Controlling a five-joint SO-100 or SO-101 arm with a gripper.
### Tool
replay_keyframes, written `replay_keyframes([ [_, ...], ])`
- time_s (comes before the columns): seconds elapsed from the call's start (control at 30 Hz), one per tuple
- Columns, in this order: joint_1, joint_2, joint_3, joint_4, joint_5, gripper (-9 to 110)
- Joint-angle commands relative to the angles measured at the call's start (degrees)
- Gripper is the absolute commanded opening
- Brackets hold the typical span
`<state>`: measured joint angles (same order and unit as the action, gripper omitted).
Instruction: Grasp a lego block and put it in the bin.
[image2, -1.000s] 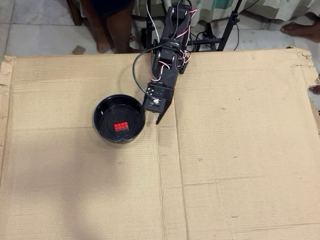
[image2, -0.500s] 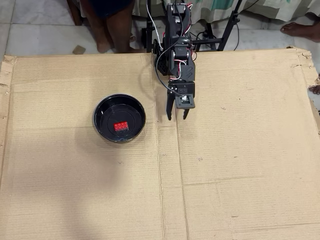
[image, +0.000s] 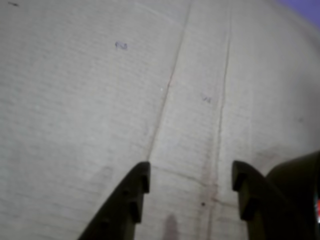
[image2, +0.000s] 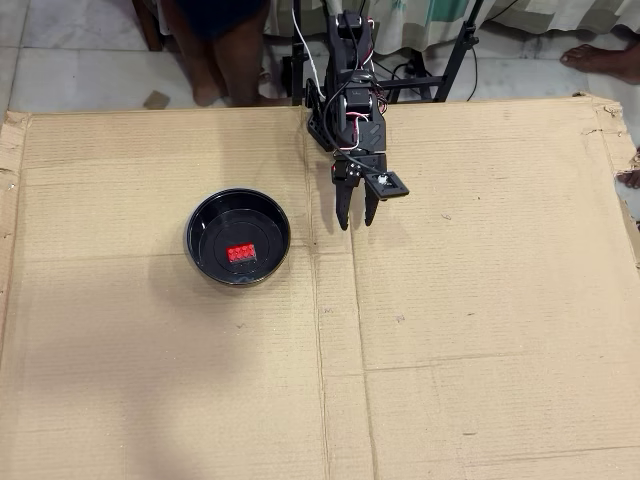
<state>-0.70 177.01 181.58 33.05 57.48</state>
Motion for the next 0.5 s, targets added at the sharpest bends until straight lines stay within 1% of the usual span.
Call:
replay_keyframes([
  [0.0, 0.4, 3.7, 0.9, -0.3, -5.0, 19],
  [0.1, 0.9, 6.1, 2.3, -0.3, -11.9, 19],
  [0.3, 1.1, 8.4, 2.7, -0.3, -28.7, 19],
  [0.47, 1.1, 8.7, 2.7, 1.5, -38.9, 19],
])
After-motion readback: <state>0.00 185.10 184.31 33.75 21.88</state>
